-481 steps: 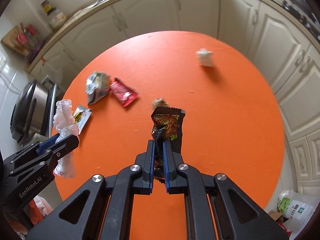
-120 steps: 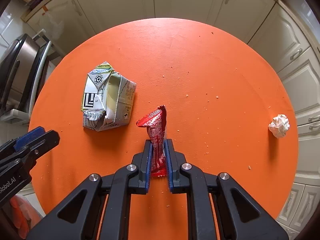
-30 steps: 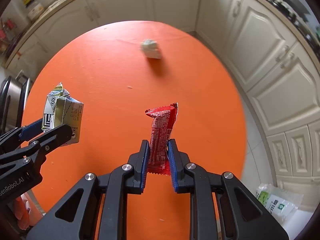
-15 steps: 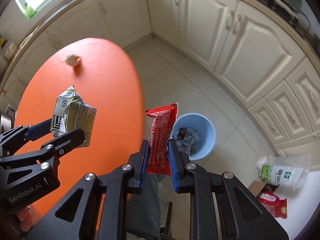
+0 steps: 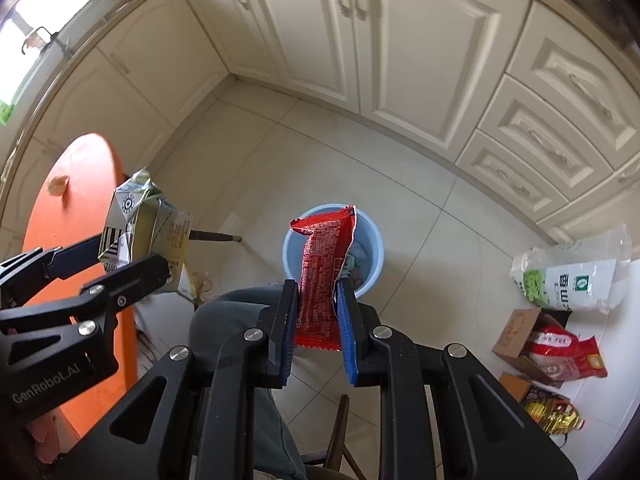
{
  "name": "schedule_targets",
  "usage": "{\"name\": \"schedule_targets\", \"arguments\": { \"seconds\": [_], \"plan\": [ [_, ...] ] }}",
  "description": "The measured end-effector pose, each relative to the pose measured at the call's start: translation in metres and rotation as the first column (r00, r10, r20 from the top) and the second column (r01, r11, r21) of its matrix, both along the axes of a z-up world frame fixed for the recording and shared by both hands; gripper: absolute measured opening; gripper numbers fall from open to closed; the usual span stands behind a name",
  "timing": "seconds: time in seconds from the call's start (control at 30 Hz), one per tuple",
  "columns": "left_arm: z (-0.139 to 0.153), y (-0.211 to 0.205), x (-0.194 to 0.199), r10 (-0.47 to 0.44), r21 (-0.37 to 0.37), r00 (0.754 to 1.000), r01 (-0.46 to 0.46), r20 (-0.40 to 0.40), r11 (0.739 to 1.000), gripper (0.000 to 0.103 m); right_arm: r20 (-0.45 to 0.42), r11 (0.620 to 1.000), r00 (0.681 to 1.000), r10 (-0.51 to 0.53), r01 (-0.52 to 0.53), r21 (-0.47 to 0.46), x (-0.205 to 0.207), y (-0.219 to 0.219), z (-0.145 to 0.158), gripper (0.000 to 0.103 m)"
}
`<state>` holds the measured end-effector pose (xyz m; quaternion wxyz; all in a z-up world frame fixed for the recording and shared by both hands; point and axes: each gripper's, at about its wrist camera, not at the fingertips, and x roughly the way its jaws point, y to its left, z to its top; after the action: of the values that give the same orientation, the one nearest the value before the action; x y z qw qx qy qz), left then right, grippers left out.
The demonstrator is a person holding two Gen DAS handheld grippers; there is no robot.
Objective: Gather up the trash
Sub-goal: 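Carry the chip bag and red wrapper with both tools over the bucket, then open both tools to drop the chip bag and wrapper into the bucket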
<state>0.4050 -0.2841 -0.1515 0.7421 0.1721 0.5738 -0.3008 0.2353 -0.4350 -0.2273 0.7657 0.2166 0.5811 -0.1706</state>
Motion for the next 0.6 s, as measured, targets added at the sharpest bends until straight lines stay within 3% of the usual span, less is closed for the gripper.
{"name": "schedule_targets", "arguments": {
  "seconds": [0.27,0.43,0.6],
  "plan": [
    [-0.042,-0.071,0.020,-0.046,0.041,0.999,0.046,0.002,0.998,0.056,-0.034,0.995,0.995,-0.091,0.092,0.040,-0.010,-0.043,-0.027,0.019],
    [-0.062,-0.096,0.029,-0.071,0.043,0.997,0.072,-0.012,0.996,0.057,-0.054,0.993,0.993,-0.107,0.110,0.053,-0.010,-0.053,-0.038,0.019],
    [-0.092,-0.111,0.046,-0.034,0.094,0.997,0.040,-0.066,0.995,0.059,-0.065,0.991,0.992,-0.110,0.115,0.066,-0.009,-0.055,-0.046,0.019]
  ]
}}
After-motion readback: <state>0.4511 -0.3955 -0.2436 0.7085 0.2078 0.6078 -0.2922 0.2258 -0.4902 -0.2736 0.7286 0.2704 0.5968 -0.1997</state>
